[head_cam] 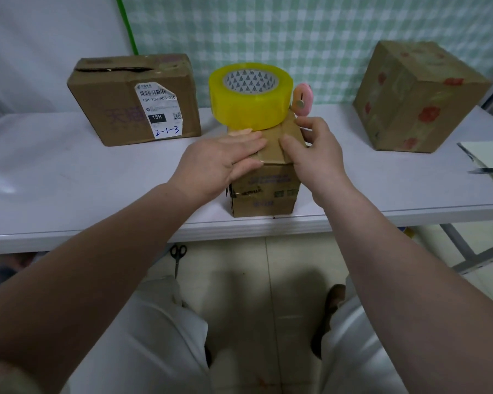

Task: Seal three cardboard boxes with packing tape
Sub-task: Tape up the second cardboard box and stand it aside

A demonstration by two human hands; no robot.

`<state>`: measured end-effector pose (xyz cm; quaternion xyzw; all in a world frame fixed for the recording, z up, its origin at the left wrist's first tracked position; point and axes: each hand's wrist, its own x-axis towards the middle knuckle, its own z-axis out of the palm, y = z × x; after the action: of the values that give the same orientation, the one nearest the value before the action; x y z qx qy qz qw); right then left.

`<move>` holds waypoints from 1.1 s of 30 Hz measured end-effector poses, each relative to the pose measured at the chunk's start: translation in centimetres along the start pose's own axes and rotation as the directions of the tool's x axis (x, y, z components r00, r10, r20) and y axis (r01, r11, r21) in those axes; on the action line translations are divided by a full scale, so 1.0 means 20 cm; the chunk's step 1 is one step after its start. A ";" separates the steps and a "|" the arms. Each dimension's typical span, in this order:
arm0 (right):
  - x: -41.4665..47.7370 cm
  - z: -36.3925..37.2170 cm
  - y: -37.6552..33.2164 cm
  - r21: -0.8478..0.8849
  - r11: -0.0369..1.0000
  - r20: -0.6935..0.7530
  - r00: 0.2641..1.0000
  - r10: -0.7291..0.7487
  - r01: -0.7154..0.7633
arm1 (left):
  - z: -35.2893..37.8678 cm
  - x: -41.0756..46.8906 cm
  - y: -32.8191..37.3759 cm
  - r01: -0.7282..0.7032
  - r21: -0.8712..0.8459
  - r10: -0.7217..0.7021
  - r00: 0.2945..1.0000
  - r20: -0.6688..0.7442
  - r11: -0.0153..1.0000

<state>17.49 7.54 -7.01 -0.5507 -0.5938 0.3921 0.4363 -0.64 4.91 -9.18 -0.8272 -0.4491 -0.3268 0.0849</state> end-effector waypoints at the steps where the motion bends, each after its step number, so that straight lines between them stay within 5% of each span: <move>1: 0.00 0.00 0.00 -0.001 1.000 -0.003 1.000 -0.001 0.001 | 0.00 0.00 -0.01 -0.025 0.037 0.026 1.000 -0.011 0.999; 10: 0.00 0.01 0.01 0.018 1.000 -0.017 1.000 -0.001 0.001 | 0.05 -0.05 -0.02 -0.037 0.097 0.043 0.998 -0.053 0.995; 18: -0.01 0.01 0.00 0.014 1.000 -0.021 1.000 -0.005 0.005 | 0.00 -0.05 0.01 -0.039 0.189 0.017 0.993 0.118 0.981; 27: 0.00 0.01 0.02 0.052 0.998 -0.005 1.000 -0.018 0.018 | 0.10 -0.04 0.05 0.004 0.187 0.040 0.972 -0.230 0.982; 33: 0.00 0.01 0.02 0.043 0.999 0.000 1.000 -0.027 0.027 | 0.06 -0.06 0.02 -0.052 0.187 0.067 0.995 -0.073 0.981</move>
<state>17.52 7.61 -7.44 -0.5329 -0.5928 0.3990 0.4533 -0.21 4.36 -10.86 -0.8154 -0.4488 -0.3133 0.1887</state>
